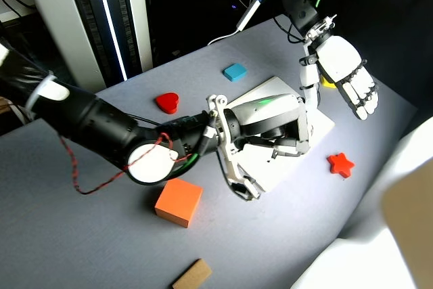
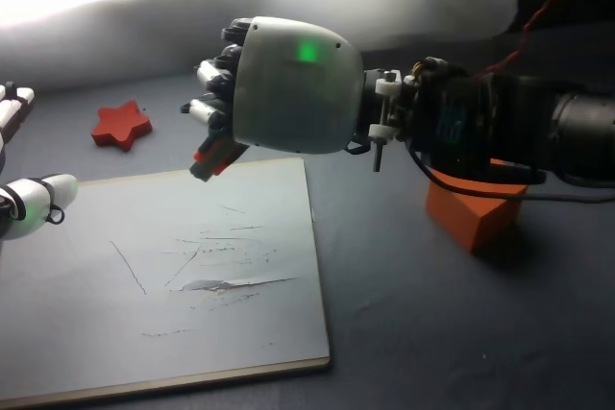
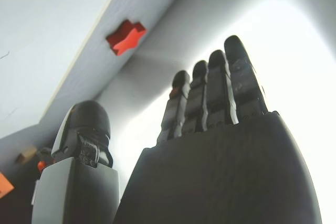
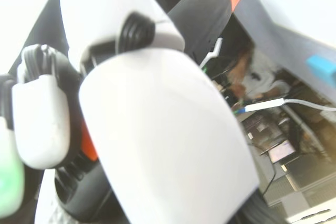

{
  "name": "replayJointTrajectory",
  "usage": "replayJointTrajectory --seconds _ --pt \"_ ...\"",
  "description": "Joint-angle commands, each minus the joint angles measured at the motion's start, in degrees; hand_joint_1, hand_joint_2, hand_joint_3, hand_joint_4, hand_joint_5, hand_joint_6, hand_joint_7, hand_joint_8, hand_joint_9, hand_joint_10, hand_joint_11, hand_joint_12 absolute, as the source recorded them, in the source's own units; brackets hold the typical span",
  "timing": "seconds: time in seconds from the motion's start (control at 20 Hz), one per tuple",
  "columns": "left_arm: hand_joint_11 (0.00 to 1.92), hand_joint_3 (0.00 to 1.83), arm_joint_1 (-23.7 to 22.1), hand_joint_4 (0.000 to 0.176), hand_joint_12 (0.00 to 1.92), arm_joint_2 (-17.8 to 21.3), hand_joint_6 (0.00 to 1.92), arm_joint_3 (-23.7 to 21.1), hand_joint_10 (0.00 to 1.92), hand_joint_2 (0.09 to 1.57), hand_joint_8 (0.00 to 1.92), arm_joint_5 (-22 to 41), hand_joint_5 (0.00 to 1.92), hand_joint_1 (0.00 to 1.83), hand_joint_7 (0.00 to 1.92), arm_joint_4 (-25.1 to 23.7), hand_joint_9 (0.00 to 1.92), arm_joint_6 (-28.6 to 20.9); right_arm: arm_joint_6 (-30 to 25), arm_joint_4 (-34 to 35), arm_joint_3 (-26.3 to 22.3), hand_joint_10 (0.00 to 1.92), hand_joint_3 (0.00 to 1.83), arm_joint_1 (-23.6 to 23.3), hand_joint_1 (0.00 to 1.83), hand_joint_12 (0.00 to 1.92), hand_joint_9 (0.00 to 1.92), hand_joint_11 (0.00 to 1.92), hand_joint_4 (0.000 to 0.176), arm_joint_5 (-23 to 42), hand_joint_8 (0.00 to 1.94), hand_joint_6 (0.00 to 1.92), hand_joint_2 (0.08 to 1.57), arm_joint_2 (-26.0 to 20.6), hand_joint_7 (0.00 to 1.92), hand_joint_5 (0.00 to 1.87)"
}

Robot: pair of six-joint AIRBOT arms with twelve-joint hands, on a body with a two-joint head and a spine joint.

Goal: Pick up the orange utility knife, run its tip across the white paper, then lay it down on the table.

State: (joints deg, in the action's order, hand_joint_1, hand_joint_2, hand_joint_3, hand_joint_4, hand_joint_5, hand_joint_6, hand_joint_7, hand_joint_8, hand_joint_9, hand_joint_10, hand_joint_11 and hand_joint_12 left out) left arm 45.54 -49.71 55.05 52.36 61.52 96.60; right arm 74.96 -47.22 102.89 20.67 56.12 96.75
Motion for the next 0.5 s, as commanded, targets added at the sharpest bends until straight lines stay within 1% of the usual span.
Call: replayJointTrajectory --seconds 0.0,0.05,0.15,0.2,0.25,0.3,0.35,0.45 --pt "0.00 0.00 -0.09 0.005 0.30 1.01 0.00 0.26 0.01 1.32 0.00 5.83 0.00 0.16 0.00 -1.94 0.04 0.04 1.20 2.23 0.53 1.92 0.00 -0.89 1.54 1.92 1.74 1.77 0.176 7.27 1.94 1.92 1.36 0.38 1.66 1.47" --pt "0.00 0.00 -0.08 0.006 0.31 1.12 0.00 0.20 0.01 1.32 0.00 5.83 0.00 0.15 0.00 -1.94 0.03 0.06 1.43 1.79 1.22 1.92 0.00 -0.90 1.54 1.92 1.73 1.77 0.176 7.85 1.94 1.92 1.36 1.14 1.66 1.46" --pt "0.00 0.00 -0.06 0.016 0.27 1.23 0.00 0.17 0.00 1.32 0.00 5.82 0.00 0.15 0.00 -1.94 0.02 0.06 1.73 1.34 2.52 1.92 0.00 -0.60 1.55 1.92 1.73 1.77 0.176 8.67 1.94 1.92 1.35 2.64 1.65 1.46" --pt "0.00 0.00 -0.06 0.012 0.26 1.24 0.00 0.17 0.00 1.32 0.00 5.82 0.00 0.15 0.00 -1.94 0.02 0.07 2.04 1.26 3.29 1.92 0.00 -0.39 1.56 1.92 1.73 1.77 0.176 9.13 1.94 1.92 1.35 3.29 1.65 1.46" --pt "0.00 0.00 -0.05 0.011 0.25 1.24 0.00 0.04 0.00 1.32 0.00 5.82 0.00 0.15 0.00 -1.95 0.02 0.18 2.51 0.70 5.80 1.92 0.00 0.06 1.56 1.92 1.73 1.77 0.176 10.66 1.94 1.92 1.35 5.01 1.65 1.46" --pt "0.00 0.00 -0.05 0.011 0.25 1.24 0.00 0.00 0.00 1.32 0.00 5.82 0.00 0.15 0.00 -1.95 0.02 0.22 2.53 0.53 6.20 1.92 0.00 0.11 1.56 1.92 1.73 1.77 0.176 10.91 1.94 1.92 1.35 5.25 1.65 1.46" --pt "0.00 0.00 -0.05 0.011 0.25 1.24 0.00 -0.13 0.00 1.32 0.00 5.82 0.00 0.15 0.00 -1.95 0.02 0.33 2.51 -0.68 7.80 1.92 0.00 0.18 1.56 1.92 1.73 1.77 0.176 11.91 1.94 1.92 1.35 6.06 1.65 1.46" --pt "0.00 0.00 0.00 0.012 0.32 1.25 0.00 -0.23 0.00 1.33 0.00 5.82 0.00 0.13 0.00 -1.95 0.02 0.34 2.52 -2.26 10.36 1.92 0.00 0.19 1.54 1.92 1.73 1.77 0.176 13.62 1.94 1.92 1.36 7.29 1.65 1.46"
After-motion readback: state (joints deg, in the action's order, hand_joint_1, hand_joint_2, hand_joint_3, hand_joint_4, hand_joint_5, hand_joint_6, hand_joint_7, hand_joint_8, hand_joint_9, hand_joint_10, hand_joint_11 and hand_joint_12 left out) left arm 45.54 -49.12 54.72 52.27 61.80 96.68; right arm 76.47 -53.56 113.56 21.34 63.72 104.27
